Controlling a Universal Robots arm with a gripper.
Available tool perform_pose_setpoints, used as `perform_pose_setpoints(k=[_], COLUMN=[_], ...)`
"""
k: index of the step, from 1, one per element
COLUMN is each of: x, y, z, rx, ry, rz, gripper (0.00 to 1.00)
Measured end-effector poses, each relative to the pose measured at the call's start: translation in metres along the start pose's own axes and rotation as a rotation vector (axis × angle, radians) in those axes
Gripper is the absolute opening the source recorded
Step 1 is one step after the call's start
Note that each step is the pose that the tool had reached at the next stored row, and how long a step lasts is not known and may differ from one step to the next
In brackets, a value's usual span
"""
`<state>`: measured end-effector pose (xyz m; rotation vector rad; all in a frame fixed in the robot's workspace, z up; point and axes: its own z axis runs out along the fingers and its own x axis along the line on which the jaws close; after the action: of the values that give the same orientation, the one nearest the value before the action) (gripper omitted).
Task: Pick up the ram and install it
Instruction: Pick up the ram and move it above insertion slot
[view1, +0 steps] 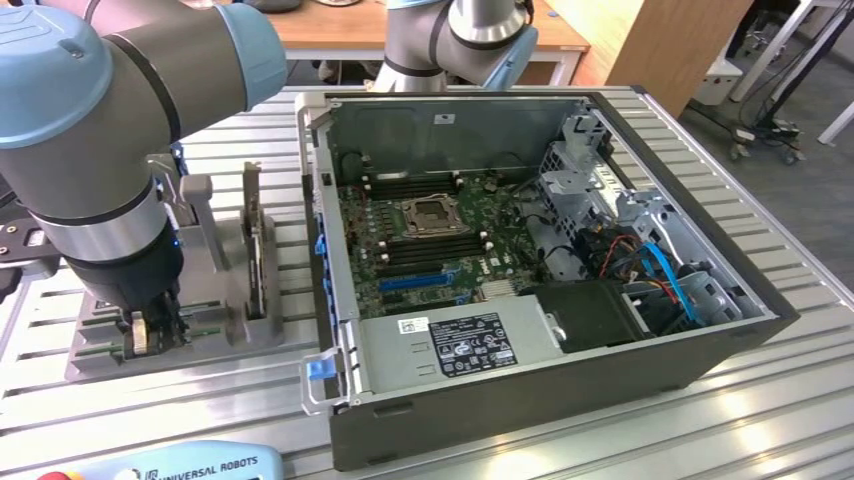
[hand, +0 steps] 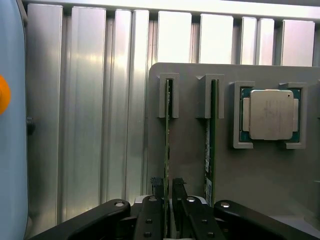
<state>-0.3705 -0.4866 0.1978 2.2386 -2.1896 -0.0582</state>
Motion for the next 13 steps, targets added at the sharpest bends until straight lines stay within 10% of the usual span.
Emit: perform_pose_setpoints(k=[13], x=[0.0], y=[0.0], z=[0.0], rx=[0.0], ry=[0.0], rz=[0.0], gripper=[0.12])
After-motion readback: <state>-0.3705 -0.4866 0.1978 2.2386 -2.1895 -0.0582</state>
